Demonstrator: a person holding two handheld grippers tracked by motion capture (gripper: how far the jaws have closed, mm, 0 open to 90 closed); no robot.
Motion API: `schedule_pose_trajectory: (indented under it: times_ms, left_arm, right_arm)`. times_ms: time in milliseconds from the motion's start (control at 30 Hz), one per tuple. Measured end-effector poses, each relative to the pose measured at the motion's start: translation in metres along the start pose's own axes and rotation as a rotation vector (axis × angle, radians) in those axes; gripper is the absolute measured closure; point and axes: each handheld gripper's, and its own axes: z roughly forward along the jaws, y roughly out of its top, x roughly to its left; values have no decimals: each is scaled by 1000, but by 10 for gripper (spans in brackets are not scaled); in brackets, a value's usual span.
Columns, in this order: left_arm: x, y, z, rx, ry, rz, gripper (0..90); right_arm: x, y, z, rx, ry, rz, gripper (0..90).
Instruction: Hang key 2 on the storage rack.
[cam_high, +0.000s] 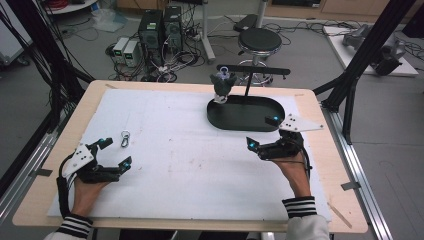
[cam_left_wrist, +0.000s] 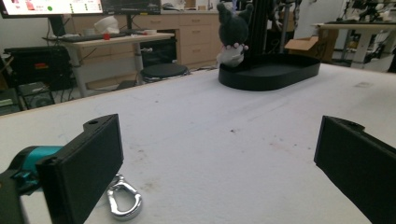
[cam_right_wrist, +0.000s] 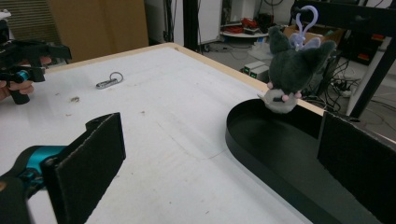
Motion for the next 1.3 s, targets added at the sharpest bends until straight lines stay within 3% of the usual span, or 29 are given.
schedule_pose_trajectory:
  times_ms: [67,267,600,733,1033,1167,1300]
  left_arm:
    - [3,3,-3,1,3,-13,17]
    - [14,16,-7,45,35,7,17]
    - [34,43,-3,162,75,33,17]
    - [43,51,2,213,78,8,17]
    - [63,72,19,322,103,6,17]
    - [68,76,29,386,112,19,17]
    - [74,78,38,444,109,1,17]
  right_arm:
    - [-1,0,0,-4,2,-4,7]
    - [-3,0,1,-9,10,-1,7]
    - [-3,-1,2,-13,19,-1,7]
    - [-4,-1,3,-13,19,-1,7]
    - [-3,-1,3,-14,21,-10,7]
    - [-3,0,3,-33,29,-16,7]
    - [-4,-1,3,-29,34,-15,7]
